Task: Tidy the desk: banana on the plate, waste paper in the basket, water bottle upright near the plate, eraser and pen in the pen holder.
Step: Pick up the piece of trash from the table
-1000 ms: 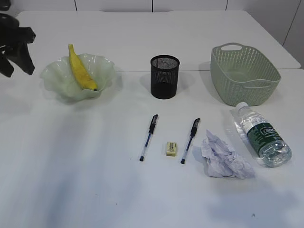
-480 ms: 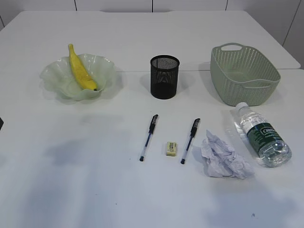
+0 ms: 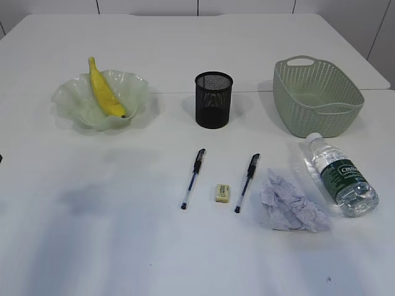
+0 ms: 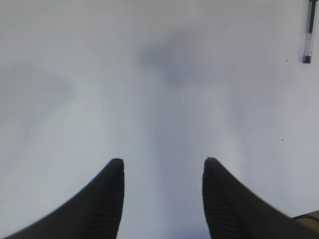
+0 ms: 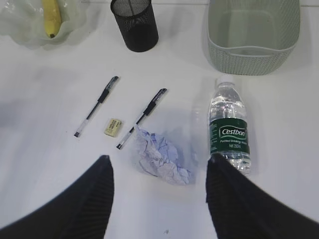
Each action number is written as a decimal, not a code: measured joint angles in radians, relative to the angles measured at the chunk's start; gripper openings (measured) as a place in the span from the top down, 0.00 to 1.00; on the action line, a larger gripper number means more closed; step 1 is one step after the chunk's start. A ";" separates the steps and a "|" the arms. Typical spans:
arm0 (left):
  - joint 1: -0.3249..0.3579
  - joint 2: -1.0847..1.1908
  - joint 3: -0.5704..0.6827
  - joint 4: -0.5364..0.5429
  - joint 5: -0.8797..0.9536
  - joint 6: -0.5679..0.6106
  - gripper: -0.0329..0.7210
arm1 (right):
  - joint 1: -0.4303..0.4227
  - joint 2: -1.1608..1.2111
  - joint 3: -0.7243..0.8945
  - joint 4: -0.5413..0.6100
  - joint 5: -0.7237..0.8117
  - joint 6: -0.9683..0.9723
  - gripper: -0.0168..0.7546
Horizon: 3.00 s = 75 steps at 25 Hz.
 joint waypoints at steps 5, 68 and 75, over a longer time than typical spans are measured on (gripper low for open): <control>0.000 0.000 0.000 -0.021 -0.008 0.000 0.48 | 0.002 0.263 -0.199 -0.021 0.079 -0.025 0.41; 0.000 0.000 0.081 -0.034 -0.047 0.000 0.48 | 0.284 1.178 -0.464 -0.251 0.168 -0.047 0.71; 0.000 0.000 0.081 -0.034 -0.051 0.000 0.48 | 0.284 1.179 -0.481 -0.241 0.228 -0.046 0.98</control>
